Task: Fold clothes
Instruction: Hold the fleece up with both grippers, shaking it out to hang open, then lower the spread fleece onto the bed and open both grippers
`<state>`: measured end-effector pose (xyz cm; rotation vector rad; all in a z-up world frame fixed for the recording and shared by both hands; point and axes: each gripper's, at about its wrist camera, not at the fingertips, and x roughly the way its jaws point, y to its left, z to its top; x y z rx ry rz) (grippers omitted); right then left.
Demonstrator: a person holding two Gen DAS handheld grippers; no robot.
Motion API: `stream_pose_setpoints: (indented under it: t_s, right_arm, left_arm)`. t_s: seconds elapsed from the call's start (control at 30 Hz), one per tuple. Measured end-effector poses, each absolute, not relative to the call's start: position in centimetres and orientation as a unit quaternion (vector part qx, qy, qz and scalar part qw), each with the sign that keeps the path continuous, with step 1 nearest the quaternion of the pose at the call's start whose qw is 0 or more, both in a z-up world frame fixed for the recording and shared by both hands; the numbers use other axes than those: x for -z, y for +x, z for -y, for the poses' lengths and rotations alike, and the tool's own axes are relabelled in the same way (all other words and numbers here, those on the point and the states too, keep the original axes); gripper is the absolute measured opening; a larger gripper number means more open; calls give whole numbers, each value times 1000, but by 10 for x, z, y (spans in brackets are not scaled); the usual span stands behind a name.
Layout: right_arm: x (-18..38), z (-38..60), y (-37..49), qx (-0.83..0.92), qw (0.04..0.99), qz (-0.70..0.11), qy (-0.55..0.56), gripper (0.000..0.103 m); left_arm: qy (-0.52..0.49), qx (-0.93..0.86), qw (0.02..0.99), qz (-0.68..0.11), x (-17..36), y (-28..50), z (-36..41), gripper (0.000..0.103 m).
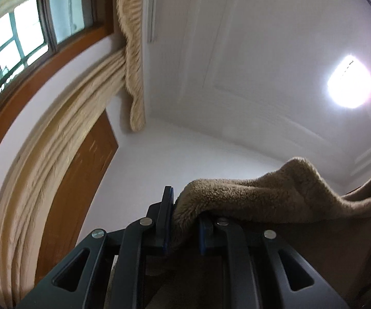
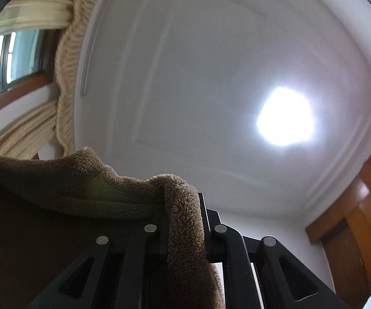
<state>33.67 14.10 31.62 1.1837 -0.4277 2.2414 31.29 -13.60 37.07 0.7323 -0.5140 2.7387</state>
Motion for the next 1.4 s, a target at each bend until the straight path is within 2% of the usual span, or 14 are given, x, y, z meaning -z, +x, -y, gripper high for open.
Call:
stream_pose_setpoints:
  t_s: [0.23, 0.4, 0.67, 0.83, 0.97, 1.1, 1.23, 1.4]
  right_arm:
    - [-320, -136, 342, -839, 304, 186, 411, 11]
    - [-295, -170, 254, -887, 307, 189, 288, 11]
    - [-177, -247, 55, -935, 304, 173, 48, 11]
    - [-110, -265, -26, -939, 289, 180, -55, 11]
    - [-68, -280, -87, -939, 264, 173, -137, 11]
    - [-17, -312, -112, -933, 247, 156, -207, 11]
    - [69, -366, -117, -924, 217, 127, -287, 12]
    - [93, -390, -140, -913, 198, 97, -343, 12]
  left_arm:
    - [198, -969, 93, 113, -358, 262, 110, 20]
    - [143, -985, 70, 66, -341, 214, 89, 20]
    - [-107, -992, 65, -10, -229, 30, 37, 20]
    - [-231, -972, 49, 2, -156, -58, 30, 20]
    - [-289, -957, 37, -6, -114, -104, 23, 20]
    - [-333, -942, 30, -18, -81, -134, 12, 20]
    - [-379, -925, 26, -27, -47, -158, 2, 20]
    - [-434, -900, 15, -38, 0, -177, -12, 20]
